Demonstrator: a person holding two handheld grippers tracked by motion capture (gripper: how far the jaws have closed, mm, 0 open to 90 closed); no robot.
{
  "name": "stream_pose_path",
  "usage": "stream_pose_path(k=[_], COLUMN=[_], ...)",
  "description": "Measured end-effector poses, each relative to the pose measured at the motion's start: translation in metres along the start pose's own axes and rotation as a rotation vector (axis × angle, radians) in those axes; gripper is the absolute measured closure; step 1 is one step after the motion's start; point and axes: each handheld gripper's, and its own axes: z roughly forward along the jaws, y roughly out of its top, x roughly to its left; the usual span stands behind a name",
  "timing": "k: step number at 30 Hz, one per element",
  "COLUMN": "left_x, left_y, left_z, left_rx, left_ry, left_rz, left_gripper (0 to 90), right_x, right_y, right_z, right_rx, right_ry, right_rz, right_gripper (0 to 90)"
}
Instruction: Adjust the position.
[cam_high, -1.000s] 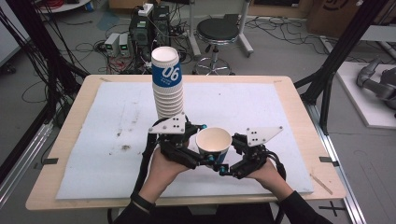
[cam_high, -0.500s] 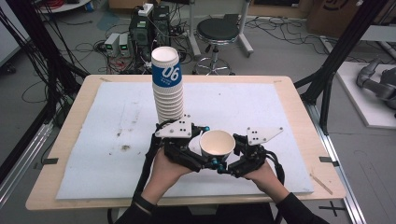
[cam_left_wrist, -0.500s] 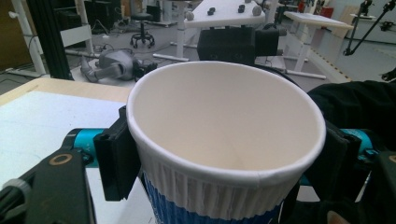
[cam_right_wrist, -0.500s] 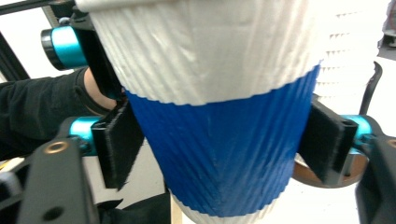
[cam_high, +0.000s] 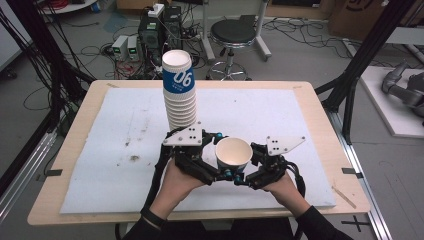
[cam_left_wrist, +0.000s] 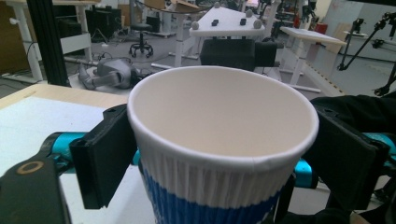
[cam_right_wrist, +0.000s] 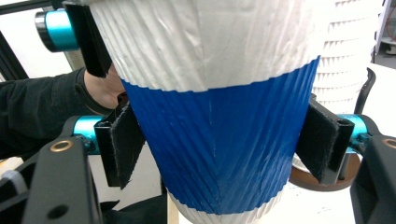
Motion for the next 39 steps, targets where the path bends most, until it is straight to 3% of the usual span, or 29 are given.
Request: stream_pose_path(k=[7,13,27,39], left_x=[0.001,0.004,0.004,0.001], left_y=[-0.001,-0.011,-0.032,-0.042], left_z=[-0.012,-0.017,0.001,0.016], left_rx=[-0.025,-0.034,-0.004,-0.007], left_ry=[0.006,0.020,0.019,0.023], left_rz=[-0.001,-0.020,-0.037,-0.053], left_gripper=[12.9,12.8,12.8,12.8], right_x=[-0.002,-0.004,-0.003,0.001], right_y=[0.003,0.010,0.015,0.014], right_z=[-0.008,-0.018,-0.024,-0.014], right_rx=[-0.012,-0.038,-0.065,-0.061], right_ry=[-0.013,-0.028,-0.026,0.002], right_rz=[-0.004,0.005,0.015,0.023], right_gripper=[25.3,25.3,25.3,25.3])
